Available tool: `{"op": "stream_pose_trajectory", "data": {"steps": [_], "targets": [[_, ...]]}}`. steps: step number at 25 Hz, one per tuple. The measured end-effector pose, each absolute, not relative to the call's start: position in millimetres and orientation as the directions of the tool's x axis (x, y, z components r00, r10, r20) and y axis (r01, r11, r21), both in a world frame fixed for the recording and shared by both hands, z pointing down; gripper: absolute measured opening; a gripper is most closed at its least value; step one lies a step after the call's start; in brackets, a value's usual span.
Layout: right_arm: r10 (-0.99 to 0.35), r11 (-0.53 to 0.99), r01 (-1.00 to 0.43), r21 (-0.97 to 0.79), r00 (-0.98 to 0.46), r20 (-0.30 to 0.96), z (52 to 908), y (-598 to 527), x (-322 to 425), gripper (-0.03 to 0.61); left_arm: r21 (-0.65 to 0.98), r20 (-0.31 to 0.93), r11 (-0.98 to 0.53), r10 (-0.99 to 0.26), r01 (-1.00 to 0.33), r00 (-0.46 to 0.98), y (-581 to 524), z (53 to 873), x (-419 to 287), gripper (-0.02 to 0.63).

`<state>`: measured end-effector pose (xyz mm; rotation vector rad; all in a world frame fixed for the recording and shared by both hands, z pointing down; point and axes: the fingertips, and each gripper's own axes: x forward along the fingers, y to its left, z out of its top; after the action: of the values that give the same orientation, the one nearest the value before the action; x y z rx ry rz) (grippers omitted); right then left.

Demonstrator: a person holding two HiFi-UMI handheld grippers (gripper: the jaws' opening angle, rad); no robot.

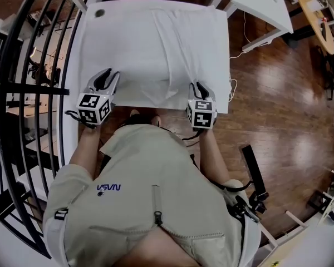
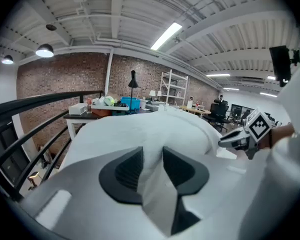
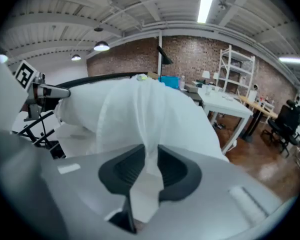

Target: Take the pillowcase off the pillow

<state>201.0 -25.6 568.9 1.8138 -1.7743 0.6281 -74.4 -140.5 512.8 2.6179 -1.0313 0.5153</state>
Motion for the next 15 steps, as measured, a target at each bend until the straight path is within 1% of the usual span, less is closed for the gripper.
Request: {"op": "stream_pose_trajectory", "data": {"steps": [3,5,7,9,11,15], "targets": [[-0.817,0.022,-0.999,0.024,-0.004,0.577,527.7,-26.3,198.7,0.081,0.136,0.326,-0.722,-0.614,-0.679,0.719,-137.6,465.5,-58.7,0.115],[-0.854,0.027,-1.0,0.012,-0.017,0.519,500.3,-30.3,198.6,0.081,0.119,0.307,-0.747,-0.599,-0.654,0.74,-141.6,446.3,-45.4,0.117],[-0.882,0.033,-0.999,0.011,-0.024,0.471,477.5,-41.4,202.1,0.081,0.1,0.324,-0.77,-0.573,-0.63,0.752,-153.8,439.6,-29.7,0.125],[-0.896,0.043,-0.999,0.026,-0.027,0.442,461.3,-59.2,209.0,0.081,0.08,0.34,-0.781,-0.563,-0.62,0.753,-174.2,437.3,-14.3,0.155],[-0.901,0.054,-0.997,0.055,-0.025,0.434,449.8,-80.0,216.6,0.081,0.061,0.348,-0.785,-0.562,-0.616,0.75,-198.7,436.3,0.2,0.192],[-0.902,0.089,-0.991,0.096,-0.039,0.429,432.1,-129.9,218.5,0.085,0.0,0.398,-0.79,-0.562,-0.613,0.725,-260.6,441.4,22.3,0.232]]}}
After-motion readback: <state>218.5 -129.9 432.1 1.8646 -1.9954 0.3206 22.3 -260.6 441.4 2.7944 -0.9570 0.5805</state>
